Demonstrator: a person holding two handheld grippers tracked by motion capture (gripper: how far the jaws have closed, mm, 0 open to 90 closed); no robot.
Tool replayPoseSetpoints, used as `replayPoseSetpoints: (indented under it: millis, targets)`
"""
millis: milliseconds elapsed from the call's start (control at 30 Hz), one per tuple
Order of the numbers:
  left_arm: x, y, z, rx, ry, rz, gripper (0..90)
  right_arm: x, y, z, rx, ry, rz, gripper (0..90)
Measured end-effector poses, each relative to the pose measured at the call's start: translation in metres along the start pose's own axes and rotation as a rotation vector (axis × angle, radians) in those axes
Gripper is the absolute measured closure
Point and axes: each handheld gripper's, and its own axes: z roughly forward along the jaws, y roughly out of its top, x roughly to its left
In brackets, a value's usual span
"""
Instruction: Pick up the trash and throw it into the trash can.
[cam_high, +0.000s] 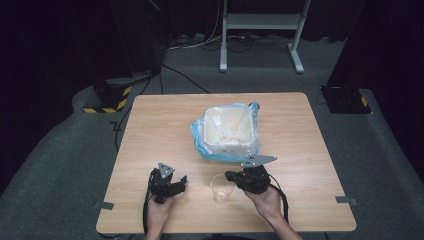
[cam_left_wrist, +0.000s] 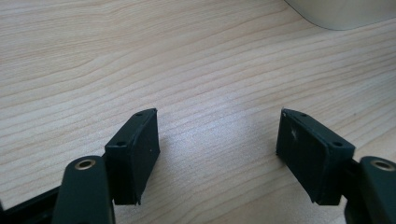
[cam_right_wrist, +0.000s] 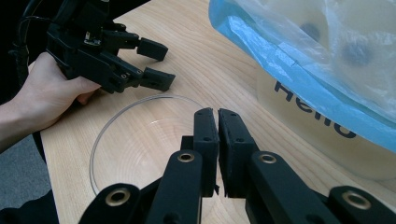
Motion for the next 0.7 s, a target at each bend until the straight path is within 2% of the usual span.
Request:
replayPoseSetpoints:
  millis: [233,700]
  targets:
    - [0.0,0.0,0.0,0.0,0.0,0.0,29.5,0.0,0.002,-0.004,-0.01,0.004,0.002,86.6]
    - [0.0,0.0,0.0,0.0,0.0,0.0,29.5,-0.007,0.012,-0.025,-0.051,-0.014,0.012,86.8]
